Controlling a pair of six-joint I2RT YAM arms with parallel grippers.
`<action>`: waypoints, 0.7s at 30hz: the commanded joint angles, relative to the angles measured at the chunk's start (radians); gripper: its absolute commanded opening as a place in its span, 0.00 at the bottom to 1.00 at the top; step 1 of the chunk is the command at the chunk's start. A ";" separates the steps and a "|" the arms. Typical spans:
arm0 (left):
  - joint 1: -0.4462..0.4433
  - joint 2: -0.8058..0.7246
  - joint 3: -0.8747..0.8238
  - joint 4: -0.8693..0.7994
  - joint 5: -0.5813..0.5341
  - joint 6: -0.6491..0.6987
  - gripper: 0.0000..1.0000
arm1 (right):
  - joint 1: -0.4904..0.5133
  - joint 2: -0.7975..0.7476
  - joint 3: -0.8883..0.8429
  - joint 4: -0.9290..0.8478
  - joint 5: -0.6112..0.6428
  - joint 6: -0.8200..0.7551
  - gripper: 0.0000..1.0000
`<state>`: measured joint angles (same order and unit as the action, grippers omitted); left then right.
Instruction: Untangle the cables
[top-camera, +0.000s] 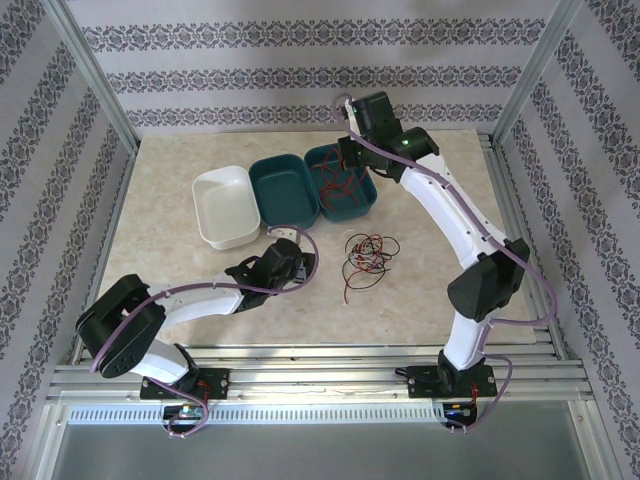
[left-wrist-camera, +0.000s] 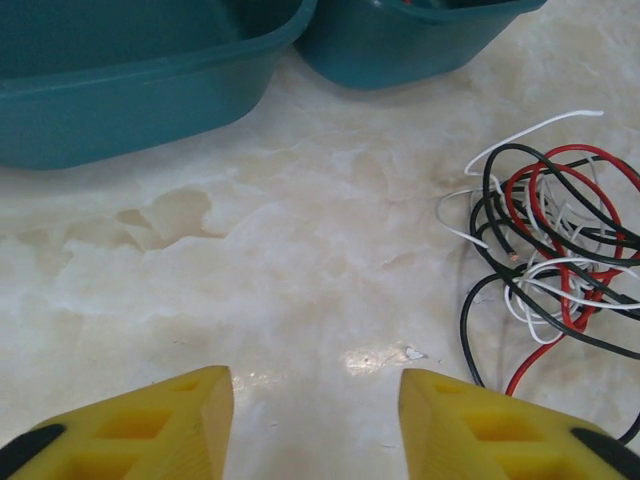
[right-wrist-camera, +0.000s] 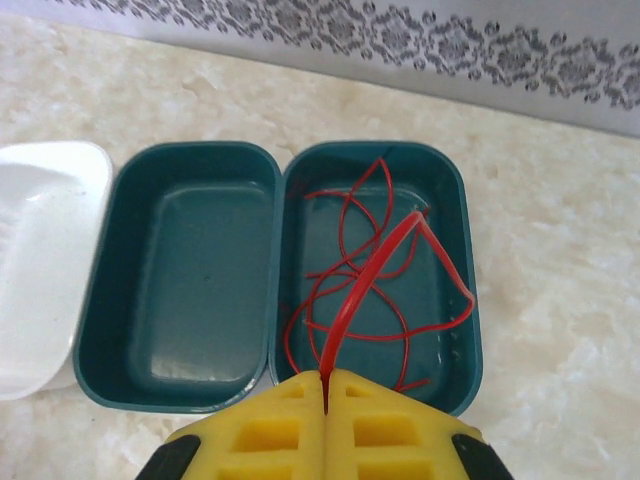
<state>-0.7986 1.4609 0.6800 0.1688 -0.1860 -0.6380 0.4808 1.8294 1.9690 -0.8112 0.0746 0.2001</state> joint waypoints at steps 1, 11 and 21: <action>-0.002 -0.022 -0.008 -0.037 -0.031 -0.011 0.50 | -0.016 0.031 0.035 -0.038 0.024 0.039 0.00; -0.002 -0.005 0.012 -0.066 -0.038 -0.010 0.65 | -0.047 0.173 0.100 -0.088 -0.014 0.041 0.00; -0.001 -0.005 0.010 -0.078 -0.059 -0.009 0.83 | -0.038 0.362 0.258 -0.091 -0.076 -0.053 0.00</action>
<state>-0.7986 1.4609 0.6800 0.1226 -0.2157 -0.6407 0.4347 2.1471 2.1578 -0.8898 0.0284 0.2035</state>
